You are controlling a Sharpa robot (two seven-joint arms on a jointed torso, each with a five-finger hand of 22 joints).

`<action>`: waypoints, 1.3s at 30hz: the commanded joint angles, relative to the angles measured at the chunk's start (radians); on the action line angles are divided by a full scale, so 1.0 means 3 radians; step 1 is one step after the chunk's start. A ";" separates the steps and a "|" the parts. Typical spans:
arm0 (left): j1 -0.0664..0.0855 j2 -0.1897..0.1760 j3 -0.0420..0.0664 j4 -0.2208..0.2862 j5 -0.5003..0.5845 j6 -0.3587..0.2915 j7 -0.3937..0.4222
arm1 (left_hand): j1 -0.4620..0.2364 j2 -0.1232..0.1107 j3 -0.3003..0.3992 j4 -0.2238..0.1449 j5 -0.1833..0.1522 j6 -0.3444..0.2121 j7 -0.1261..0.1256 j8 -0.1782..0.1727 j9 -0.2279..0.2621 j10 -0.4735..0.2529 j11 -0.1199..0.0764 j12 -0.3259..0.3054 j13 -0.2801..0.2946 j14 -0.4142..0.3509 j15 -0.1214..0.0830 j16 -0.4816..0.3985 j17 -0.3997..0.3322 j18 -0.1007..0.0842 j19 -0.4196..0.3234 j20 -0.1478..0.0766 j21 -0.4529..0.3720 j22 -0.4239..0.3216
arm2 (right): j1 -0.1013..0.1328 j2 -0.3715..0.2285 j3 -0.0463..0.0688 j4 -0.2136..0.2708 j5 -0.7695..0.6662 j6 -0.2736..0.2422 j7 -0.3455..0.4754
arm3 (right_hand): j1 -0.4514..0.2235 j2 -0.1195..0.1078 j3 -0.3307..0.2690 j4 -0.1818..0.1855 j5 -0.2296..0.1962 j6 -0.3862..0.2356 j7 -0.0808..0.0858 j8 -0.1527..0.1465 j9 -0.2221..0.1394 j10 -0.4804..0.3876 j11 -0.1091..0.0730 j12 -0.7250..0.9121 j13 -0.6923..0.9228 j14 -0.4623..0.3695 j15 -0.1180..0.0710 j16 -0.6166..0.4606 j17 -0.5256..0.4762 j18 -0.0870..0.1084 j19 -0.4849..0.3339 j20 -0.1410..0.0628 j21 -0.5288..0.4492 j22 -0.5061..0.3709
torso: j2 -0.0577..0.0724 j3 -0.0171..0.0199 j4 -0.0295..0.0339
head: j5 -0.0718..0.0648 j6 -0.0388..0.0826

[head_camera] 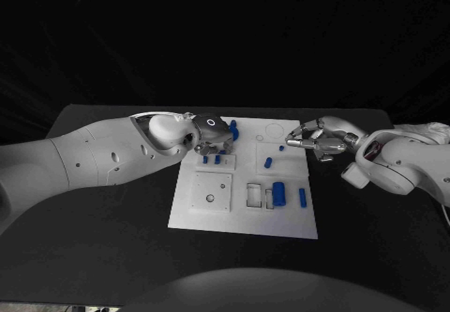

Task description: Assemble the parts on the task board

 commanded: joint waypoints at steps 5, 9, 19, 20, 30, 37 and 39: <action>0.0000 0.0013 0.0000 -0.0033 -0.0119 0.0070 -0.0005 | 0.0018 -0.0007 0.0076 -0.0042 0.0002 0.0046 -0.0011 0.0024 -0.0013 0.0016 -0.0018 -0.0009 -0.0013 -0.0049 0.0009 -0.0033 -0.0047 -0.0026 0.0083 0.0011 -0.0037 0.0705 | -0.0002 0.0006 0.0000 0.0000 -0.0027 0.0064 0.0001 | 0.0078 0.0120 -0.0006 0.0025 -0.0024 -0.0003 0.0005 -0.0014 -0.0004 0.0013 -0.0025 -0.0020 0.0617 0.0038 -0.0019 -0.0014 0.0496 0.0020 -0.0008 0.0004 -0.0013 0.0480 | 0.0000 0.0003 -0.0001 | -0.0003 0.0000; -0.0001 0.0019 -0.0001 -0.0048 -0.0127 0.0067 0.0009 | -0.0092 0.0002 0.0056 0.0003 -0.0209 0.0069 -0.0017 0.0034 -0.0018 0.0033 -0.0025 -0.0004 -0.0016 -0.0060 0.0017 -0.0034 -0.0062 -0.0025 0.0073 0.0020 -0.0046 0.0701 | -0.0003 0.0009 0.0000 -0.0004 -0.0027 0.0065 0.0001 | 0.0077 0.0119 -0.0006 0.0027 -0.0032 0.0001 0.0005 -0.0011 -0.0003 0.0014 -0.0025 -0.0019 0.0618 0.0039 -0.0018 -0.0013 0.0498 0.0020 -0.0007 0.0004 -0.0012 0.0480 | -0.0003 0.0003 -0.0001 | -0.0004 0.0000; -0.0015 0.0064 -0.0006 -0.0116 -0.0161 0.0009 0.0069 | -0.0190 0.0053 0.0001 0.0058 -0.0434 0.0121 -0.0034 0.0067 -0.0020 0.0073 -0.0026 0.0013 -0.0016 -0.0108 0.0030 -0.0074 -0.0149 -0.0014 0.0042 0.0041 -0.0100 0.0685 | -0.0004 0.0017 0.0000 -0.0012 -0.0027 0.0063 0.0002 | 0.0075 0.0119 -0.0005 0.0034 -0.0052 0.0015 0.0005 -0.0004 -0.0001 0.0018 -0.0024 -0.0015 0.0620 0.0040 -0.0018 -0.0011 0.0499 0.0019 -0.0005 0.0005 -0.0009 0.0481 | -0.0001 0.0001 -0.0001 | -0.0006 0.0000; -0.0016 0.0069 -0.0007 -0.0125 -0.0169 -0.0002 0.0078 | -0.0191 0.0061 -0.0002 0.0059 -0.0437 0.0134 -0.0034 0.0075 -0.0017 0.0079 -0.0029 0.0016 -0.0014 -0.0111 0.0031 -0.0077 -0.0153 -0.0013 0.0039 0.0043 -0.0106 0.0683 | -0.0004 0.0018 0.0000 -0.0013 -0.0026 0.0063 0.0002 | 0.0075 0.0119 -0.0004 0.0035 -0.0054 0.0016 0.0005 -0.0004 -0.0001 0.0018 -0.0024 -0.0015 0.0621 0.0040 -0.0018 -0.0011 0.0499 0.0019 -0.0005 0.0005 -0.0009 0.0482 | 0.0000 0.0001 0.0000 | -0.0006 0.0000; -0.0023 0.0102 -0.0008 -0.0202 -0.0195 -0.0050 0.0177 | -0.0220 0.0119 -0.0055 0.0085 -0.0446 0.0262 -0.0022 0.0157 0.0010 0.0099 -0.0026 0.0022 -0.0012 -0.0156 0.0042 -0.0113 -0.0221 -0.0006 0.0015 0.0055 -0.0146 0.0673 | -0.0005 0.0024 0.0000 -0.0015 -0.0026 0.0073 -0.0011 | 0.0072 0.0120 -0.0004 0.0043 -0.0075 0.0027 0.0006 0.0001 0.0000 0.0021 -0.0023 -0.0013 0.0622 0.0041 -0.0018 -0.0010 0.0500 0.0019 -0.0003 0.0006 -0.0007 0.0482 | -0.0003 0.0004 0.0002 | -0.0006 0.0000; -0.0025 0.0111 -0.0008 -0.0221 -0.0194 -0.0101 0.0215 | -0.0282 0.0154 -0.0111 0.0132 -0.0448 0.0322 -0.0003 0.0192 0.0021 0.0100 -0.0021 0.0018 -0.0013 -0.0175 0.0049 -0.0123 -0.0239 -0.0004 0.0004 0.0062 -0.0162 0.0669 | -0.0005 0.0028 0.0000 -0.0017 -0.0026 0.0076 -0.0018 | 0.0069 0.0122 -0.0004 0.0047 -0.0083 0.0031 0.0006 0.0003 0.0000 0.0022 -0.0023 -0.0012 0.0623 0.0041 -0.0017 -0.0010 0.0500 0.0019 -0.0005 0.0006 -0.0010 0.0482 | -0.0003 0.0002 0.0001 | -0.0010 0.0000; -0.0025 0.0114 -0.0008 -0.0226 -0.0184 -0.0116 0.0222 | -0.0303 0.0174 -0.0127 0.0150 -0.0447 0.0340 0.0008 0.0202 0.0026 0.0106 -0.0016 0.0020 -0.0012 -0.0176 0.0051 -0.0121 -0.0237 -0.0004 0.0003 0.0064 -0.0163 0.0669 | -0.0005 0.0029 0.0000 -0.0018 -0.0026 0.0076 -0.0019 | 0.0069 0.0122 -0.0004 0.0047 -0.0083 0.0031 0.0006 0.0003 0.0000 0.0022 -0.0023 -0.0012 0.0623 0.0041 -0.0017 -0.0010 0.0500 0.0019 -0.0005 0.0006 -0.0010 0.0482 | -0.0003 0.0002 0.0000 | -0.0011 0.0000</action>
